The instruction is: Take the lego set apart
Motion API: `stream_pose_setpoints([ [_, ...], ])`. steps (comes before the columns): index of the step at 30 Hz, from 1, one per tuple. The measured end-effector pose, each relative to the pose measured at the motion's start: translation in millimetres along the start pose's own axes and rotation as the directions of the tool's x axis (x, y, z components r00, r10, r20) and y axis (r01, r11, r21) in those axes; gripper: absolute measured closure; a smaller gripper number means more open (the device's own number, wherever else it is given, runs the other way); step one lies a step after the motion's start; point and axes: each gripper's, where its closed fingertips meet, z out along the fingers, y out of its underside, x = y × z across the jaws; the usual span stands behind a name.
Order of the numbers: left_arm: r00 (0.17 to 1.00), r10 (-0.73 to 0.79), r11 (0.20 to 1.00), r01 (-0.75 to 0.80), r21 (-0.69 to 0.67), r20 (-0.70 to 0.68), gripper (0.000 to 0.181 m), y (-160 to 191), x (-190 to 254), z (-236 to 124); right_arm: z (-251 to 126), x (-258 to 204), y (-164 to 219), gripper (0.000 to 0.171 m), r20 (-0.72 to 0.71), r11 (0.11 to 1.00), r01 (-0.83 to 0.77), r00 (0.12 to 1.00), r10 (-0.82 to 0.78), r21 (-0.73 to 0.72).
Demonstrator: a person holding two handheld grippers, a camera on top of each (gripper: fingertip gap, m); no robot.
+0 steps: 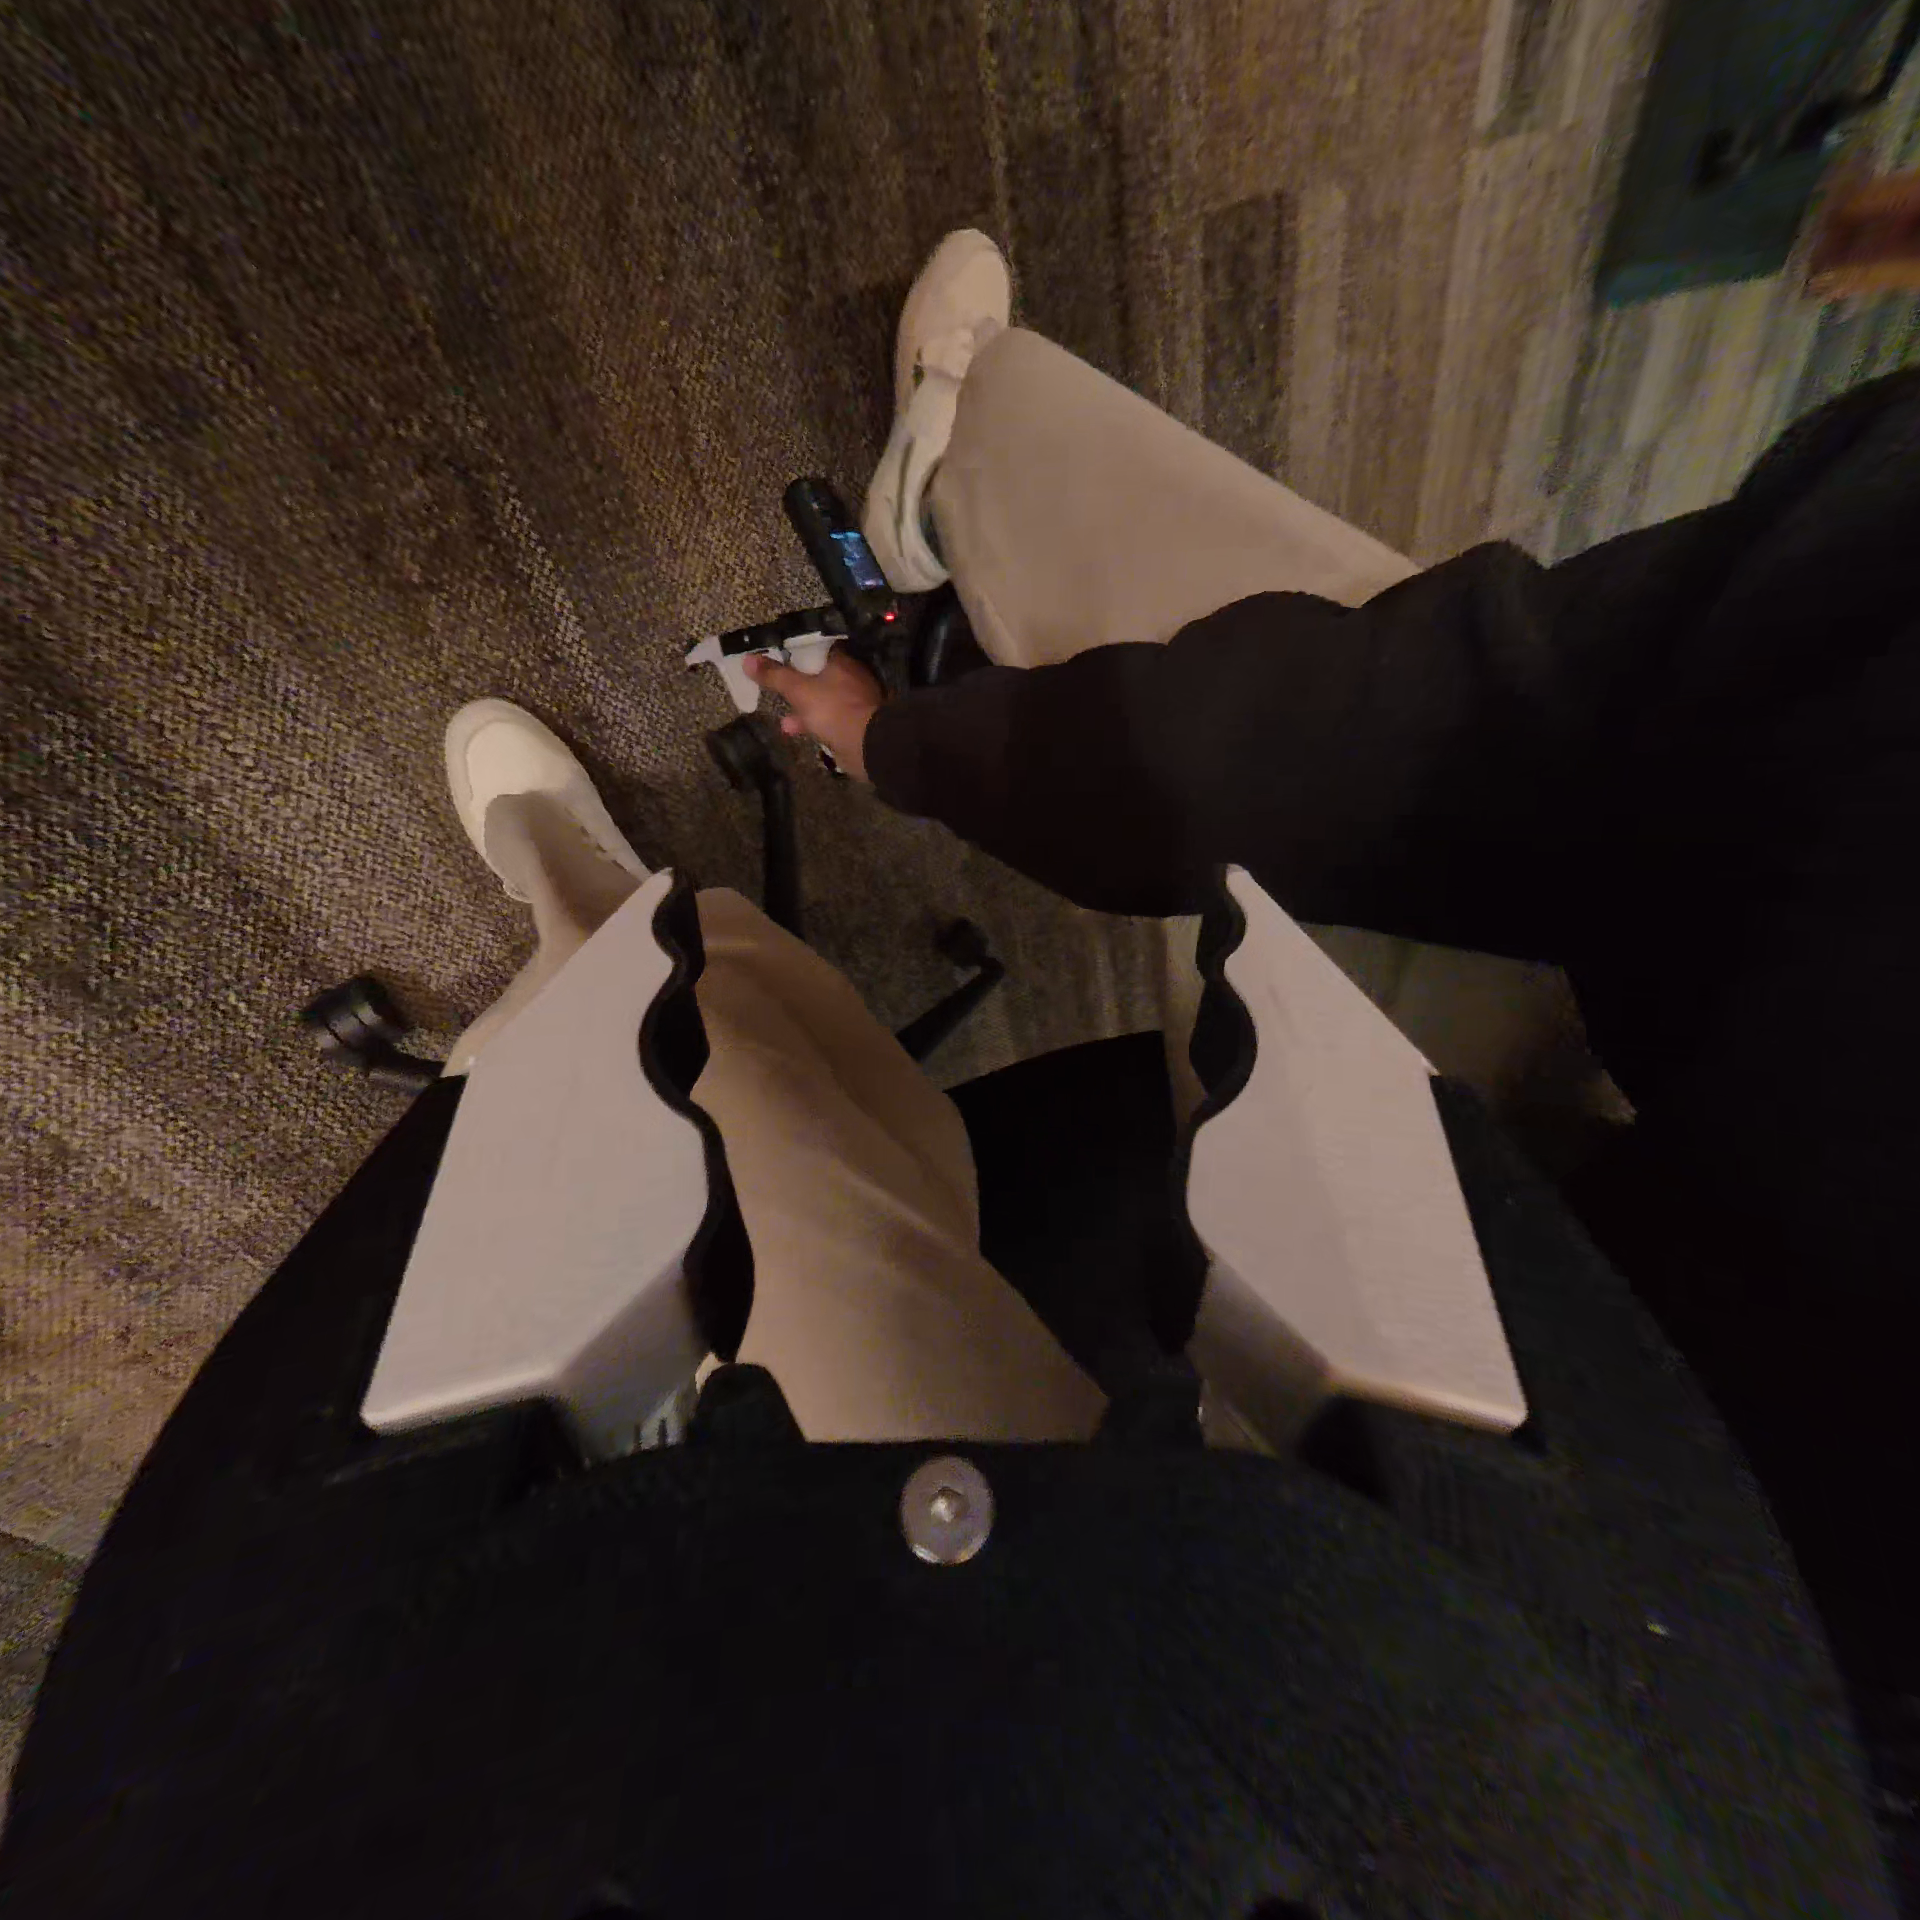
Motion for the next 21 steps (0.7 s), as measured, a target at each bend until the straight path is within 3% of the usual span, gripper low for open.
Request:
stream_pose_setpoints([
  [7, 1.000, -0.001, 1.000, 0.001, -0.019, -0.024, 0.085, 27, -5, 23, 34, 17, 6, 0.129, -0.105, 0.999, 0.024, 0.994, -0.028, -0.039],
  [12, 0.998, 0.060, 0.998, -0.060, -0.014, -0.018, 0.085, 40, -4, 31, 34, 23, 2, 0.142, -0.191, 0.996, 0.093, 0.977, -0.091, -0.002],
  [19, 0.983, 0.171, 0.982, -0.165, 0.088, -0.066, 0.086, 73, 3, 45, 31, 25, -18, 0.146, -0.266, 0.982, 0.147, 0.958, -0.112, 0.115],
  [20, 0.978, 0.195, 0.976, -0.185, 0.112, -0.079, 0.086, 81, 5, 44, 30, 25, -15, 0.171, -0.249, 0.986, 0.121, 0.964, -0.089, 0.117],
  [21, 0.970, 0.225, 0.967, -0.211, 0.146, -0.088, 0.086, 89, 8, 41, 27, 25, -11, 0.171, -0.230, 0.991, 0.085, 0.971, -0.060, 0.102],
])
